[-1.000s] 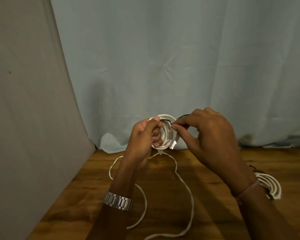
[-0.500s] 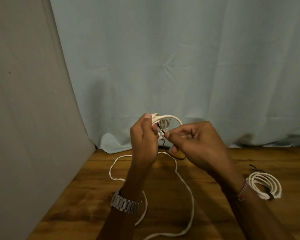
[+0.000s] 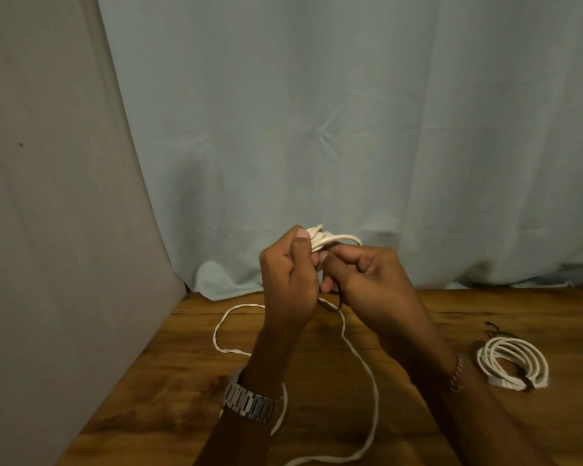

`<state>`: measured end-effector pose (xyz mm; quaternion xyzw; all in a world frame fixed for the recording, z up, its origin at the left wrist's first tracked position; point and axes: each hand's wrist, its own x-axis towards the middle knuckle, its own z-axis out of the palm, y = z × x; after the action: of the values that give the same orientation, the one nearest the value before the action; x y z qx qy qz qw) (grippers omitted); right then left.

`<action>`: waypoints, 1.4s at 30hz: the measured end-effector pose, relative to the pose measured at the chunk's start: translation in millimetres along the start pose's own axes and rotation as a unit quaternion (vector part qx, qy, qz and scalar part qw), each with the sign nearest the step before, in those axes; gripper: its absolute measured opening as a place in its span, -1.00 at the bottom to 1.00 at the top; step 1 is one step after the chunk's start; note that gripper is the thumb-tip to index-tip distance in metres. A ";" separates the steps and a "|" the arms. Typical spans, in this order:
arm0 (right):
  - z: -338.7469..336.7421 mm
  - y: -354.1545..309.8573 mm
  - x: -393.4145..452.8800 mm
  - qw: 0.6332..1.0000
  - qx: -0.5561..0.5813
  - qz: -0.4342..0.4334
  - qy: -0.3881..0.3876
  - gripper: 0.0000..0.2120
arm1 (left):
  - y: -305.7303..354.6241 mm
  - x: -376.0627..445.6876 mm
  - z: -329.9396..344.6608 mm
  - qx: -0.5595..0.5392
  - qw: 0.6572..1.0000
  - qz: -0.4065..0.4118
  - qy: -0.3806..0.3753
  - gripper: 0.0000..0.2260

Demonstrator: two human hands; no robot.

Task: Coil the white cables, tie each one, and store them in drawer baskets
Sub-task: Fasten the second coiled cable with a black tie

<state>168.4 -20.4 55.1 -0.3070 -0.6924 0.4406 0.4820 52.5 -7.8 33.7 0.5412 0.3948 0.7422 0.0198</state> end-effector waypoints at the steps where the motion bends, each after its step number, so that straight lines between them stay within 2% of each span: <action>1: -0.4 -1.6 -0.6 1.000 0.018 0.007 0.001 -0.67 | 0.2 -0.1 0.5 -0.001 1.000 0.004 0.002 -0.69; 7: 2.7 -3.2 -0.6 0.979 0.180 0.093 -0.031 -0.69 | -2.0 -0.2 0.4 -0.025 0.999 0.016 0.015 -0.71; 11: 7.1 -0.9 -1.1 0.987 0.137 0.085 0.018 -0.68 | -5.3 -2.0 2.2 -0.036 0.999 0.013 0.016 -0.72; 17: 9.8 4.4 1.9 0.979 0.154 0.130 0.046 -0.72 | -6.0 -3.5 2.7 -0.013 0.998 0.044 0.030 -0.71; 21: 17.1 8.3 0.4 0.966 0.202 0.147 0.069 -0.59 | -6.0 -7.4 6.5 -0.042 0.998 0.041 0.005 -0.69; 23: 18.3 9.6 0.0 0.963 0.227 0.137 0.051 -0.56 | -7.2 -7.3 6.2 -0.057 0.998 0.034 -0.003 -0.68; 27: 15.6 5.7 -0.3 0.981 0.175 0.086 -0.007 -0.53 | -6.6 -3.6 2.2 -0.042 0.998 0.033 0.029 -0.68; 33: 14.1 3.4 -3.5 0.993 0.119 -0.001 -0.017 -0.63 | -4.3 2.6 -3.0 -0.030 0.997 -0.004 0.069 -0.68; 37: 14.5 6.3 -3.5 0.993 0.118 -0.010 -0.019 -0.67 | -7.0 2.9 -3.9 -0.021 0.996 -0.012 0.080 -0.59; 42: 14.7 9.1 -2.1 0.993 0.119 -0.011 0.004 -0.62 | -10.9 0.9 0.9 0.008 0.997 -0.008 0.082 -0.65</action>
<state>155.3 -22.9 43.9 -0.2416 -0.6362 0.5136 0.5226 48.6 0.5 27.9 0.4751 0.4051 0.7810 -0.0112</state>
